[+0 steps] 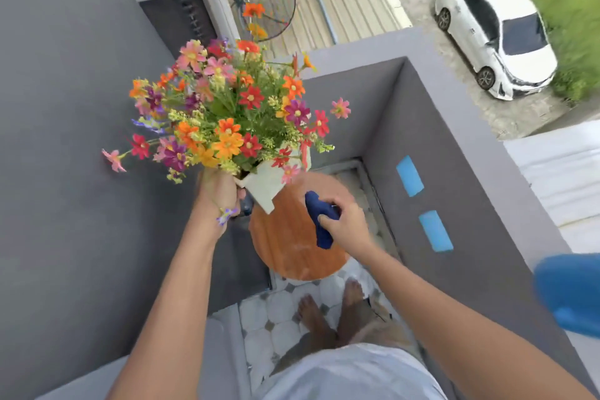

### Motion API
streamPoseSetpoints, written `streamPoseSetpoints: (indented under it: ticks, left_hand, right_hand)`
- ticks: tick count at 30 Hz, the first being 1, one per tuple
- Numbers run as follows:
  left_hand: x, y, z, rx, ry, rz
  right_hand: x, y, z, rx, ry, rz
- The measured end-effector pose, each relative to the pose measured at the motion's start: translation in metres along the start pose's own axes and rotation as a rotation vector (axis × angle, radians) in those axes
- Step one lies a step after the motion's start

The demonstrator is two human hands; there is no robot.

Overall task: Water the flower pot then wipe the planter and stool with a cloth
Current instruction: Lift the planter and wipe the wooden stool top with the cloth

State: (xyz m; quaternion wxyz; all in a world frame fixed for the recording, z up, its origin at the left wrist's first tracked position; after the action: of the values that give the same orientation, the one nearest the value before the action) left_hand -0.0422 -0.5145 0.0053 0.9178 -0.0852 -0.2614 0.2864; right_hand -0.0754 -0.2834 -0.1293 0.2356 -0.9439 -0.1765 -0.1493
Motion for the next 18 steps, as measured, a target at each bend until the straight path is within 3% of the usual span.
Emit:
streamPoseSetpoints:
  ticks: [3, 6, 9, 14, 18]
  left_hand:
    - [-0.021, -0.001, 0.002, 0.049, -0.006, 0.064]
    - [-0.036, 0.0, -0.001, 0.114, -0.017, 0.1]
    - [-0.048, 0.005, 0.0, 0.185, -0.025, 0.103]
    - [-0.065, 0.003, -0.004, 0.229, -0.033, 0.151]
    - [-0.067, 0.005, -0.004, 0.243, -0.03, 0.171]
  right_hand:
    - [-0.003, 0.068, 0.016, 0.193, -0.209, -0.096]
    - [0.005, 0.138, 0.041, 0.482, -0.515, -0.349]
    - [0.017, 0.165, 0.072, 0.687, -0.73, -0.477]
    - [-0.029, 0.14, 0.075, 0.756, -0.854, -0.39]
    - [-0.12, 0.075, 0.06, 0.768, -0.624, -0.145]
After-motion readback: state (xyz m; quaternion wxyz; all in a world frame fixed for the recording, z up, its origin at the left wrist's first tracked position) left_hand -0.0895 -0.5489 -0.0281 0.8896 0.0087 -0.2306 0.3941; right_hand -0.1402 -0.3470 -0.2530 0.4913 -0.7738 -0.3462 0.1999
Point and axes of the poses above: each hand's wrist, its own x-axis away from the middle knuckle, its own y-axis out of the palm, z = x × y, the point moved 5 cm from there along -x, towards the middle knuckle, and after that the axes turned 2 degrees about y, right-handed, at the moved point
